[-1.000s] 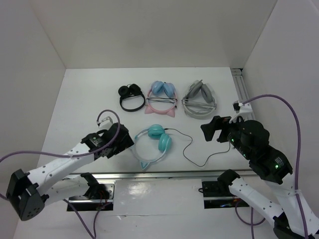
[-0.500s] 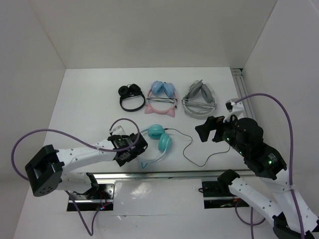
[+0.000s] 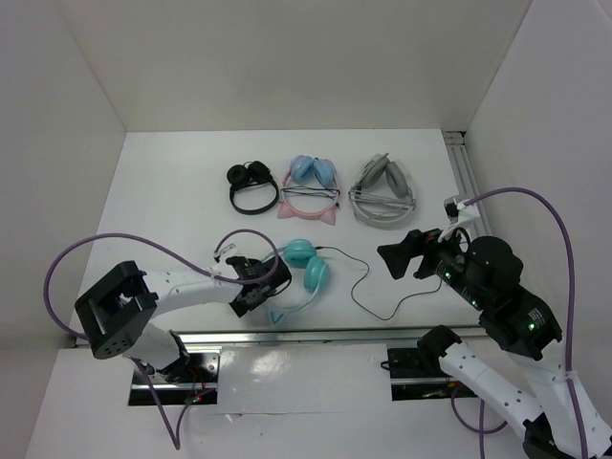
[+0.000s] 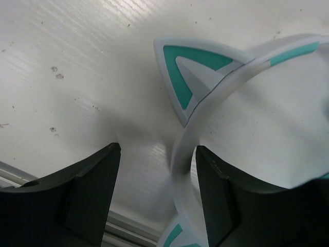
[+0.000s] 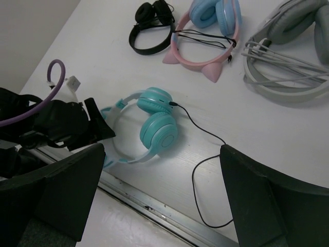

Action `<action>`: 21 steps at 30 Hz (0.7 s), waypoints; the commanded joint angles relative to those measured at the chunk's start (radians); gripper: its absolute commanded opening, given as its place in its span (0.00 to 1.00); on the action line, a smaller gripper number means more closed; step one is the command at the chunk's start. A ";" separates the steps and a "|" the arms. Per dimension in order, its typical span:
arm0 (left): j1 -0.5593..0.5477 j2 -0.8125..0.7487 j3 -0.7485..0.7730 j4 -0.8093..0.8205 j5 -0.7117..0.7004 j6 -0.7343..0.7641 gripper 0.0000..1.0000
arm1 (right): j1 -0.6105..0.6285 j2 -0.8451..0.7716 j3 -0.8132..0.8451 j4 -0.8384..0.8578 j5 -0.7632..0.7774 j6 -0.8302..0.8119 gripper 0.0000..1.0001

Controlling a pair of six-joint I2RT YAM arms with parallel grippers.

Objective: Wrap the headphones

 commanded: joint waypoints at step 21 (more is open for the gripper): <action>-0.071 0.008 0.030 -0.249 -0.004 -0.141 0.00 | -0.051 -0.030 -0.029 0.115 -0.139 0.055 1.00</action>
